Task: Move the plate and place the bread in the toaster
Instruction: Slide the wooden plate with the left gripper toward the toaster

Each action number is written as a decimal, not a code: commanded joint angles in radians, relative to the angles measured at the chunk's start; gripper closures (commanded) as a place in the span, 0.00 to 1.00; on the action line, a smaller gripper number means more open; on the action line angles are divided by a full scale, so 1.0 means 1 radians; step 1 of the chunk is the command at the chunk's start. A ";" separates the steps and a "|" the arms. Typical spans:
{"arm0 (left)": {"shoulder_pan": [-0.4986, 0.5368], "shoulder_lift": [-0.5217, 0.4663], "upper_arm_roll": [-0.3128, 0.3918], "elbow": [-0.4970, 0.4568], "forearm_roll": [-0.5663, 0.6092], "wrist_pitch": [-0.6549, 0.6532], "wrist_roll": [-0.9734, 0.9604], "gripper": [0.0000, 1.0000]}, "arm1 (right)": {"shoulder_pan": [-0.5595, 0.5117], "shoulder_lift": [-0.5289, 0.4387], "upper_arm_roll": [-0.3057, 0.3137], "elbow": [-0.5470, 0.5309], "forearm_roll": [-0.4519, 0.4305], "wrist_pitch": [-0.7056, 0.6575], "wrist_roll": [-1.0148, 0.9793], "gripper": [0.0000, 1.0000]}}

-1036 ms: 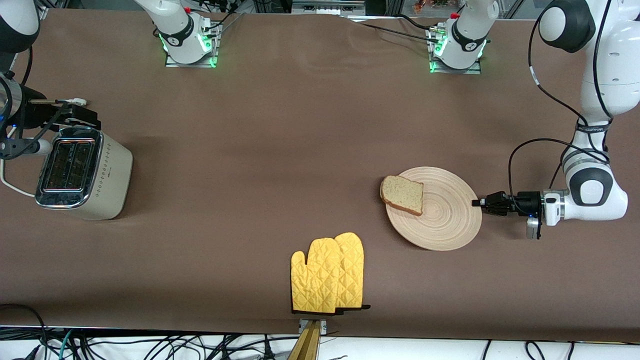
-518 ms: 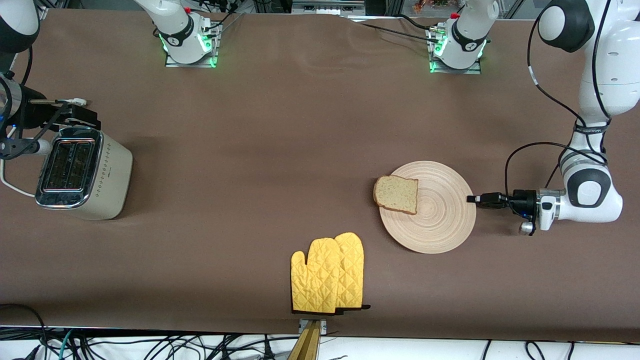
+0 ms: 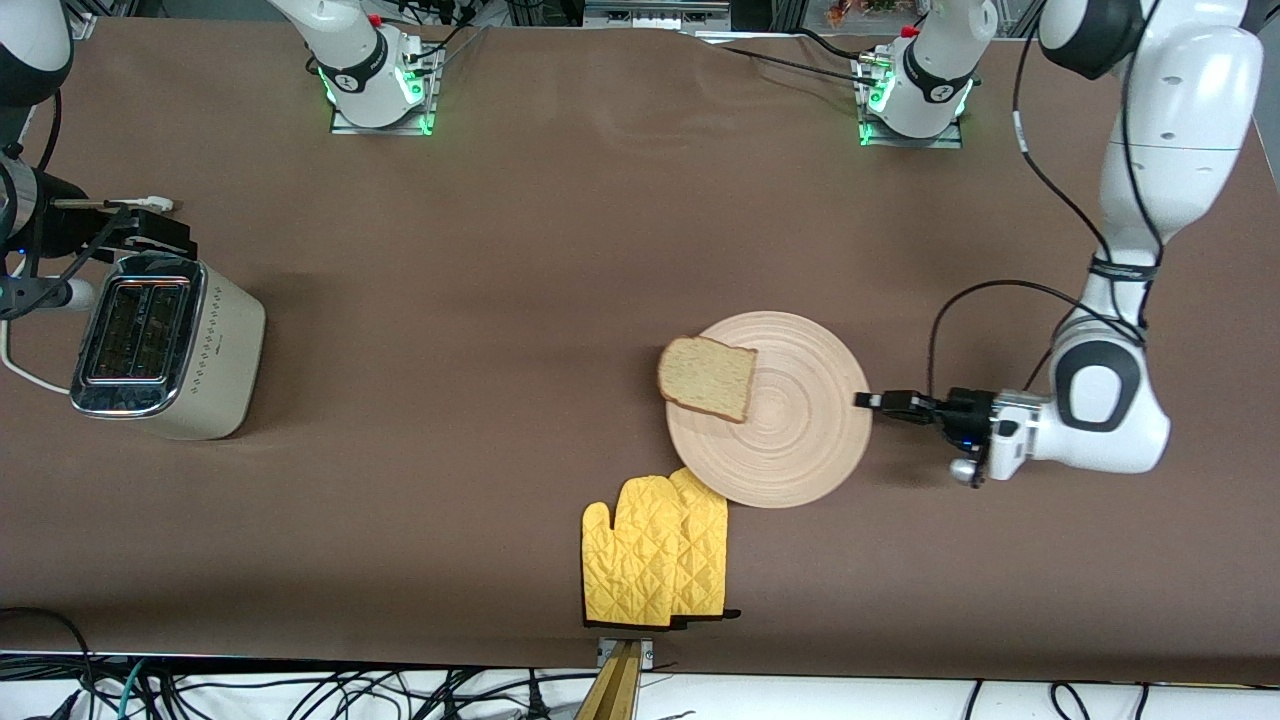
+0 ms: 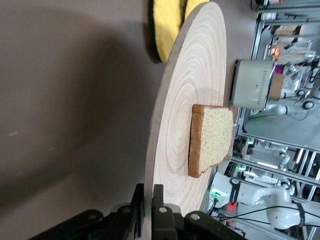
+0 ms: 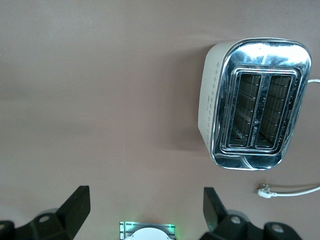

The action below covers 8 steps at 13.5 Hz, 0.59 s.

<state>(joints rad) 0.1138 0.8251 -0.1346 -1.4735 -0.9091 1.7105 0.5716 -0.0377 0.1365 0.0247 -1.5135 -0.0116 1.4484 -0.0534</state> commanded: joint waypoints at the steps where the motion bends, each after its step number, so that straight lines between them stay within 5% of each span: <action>1: -0.048 -0.027 -0.014 -0.034 -0.072 0.041 0.008 1.00 | -0.007 0.008 0.003 0.022 -0.001 -0.003 -0.010 0.00; 6: -0.063 -0.031 -0.258 -0.212 -0.166 0.438 0.025 1.00 | -0.007 0.008 0.003 0.022 -0.001 -0.003 -0.010 0.00; 8: -0.059 -0.032 -0.273 -0.246 -0.206 0.471 0.028 1.00 | -0.007 0.008 0.003 0.022 -0.001 -0.003 -0.010 0.00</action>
<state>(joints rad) 0.0260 0.8262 -0.3945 -1.6658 -1.0505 2.1778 0.5706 -0.0377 0.1367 0.0246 -1.5127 -0.0116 1.4487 -0.0534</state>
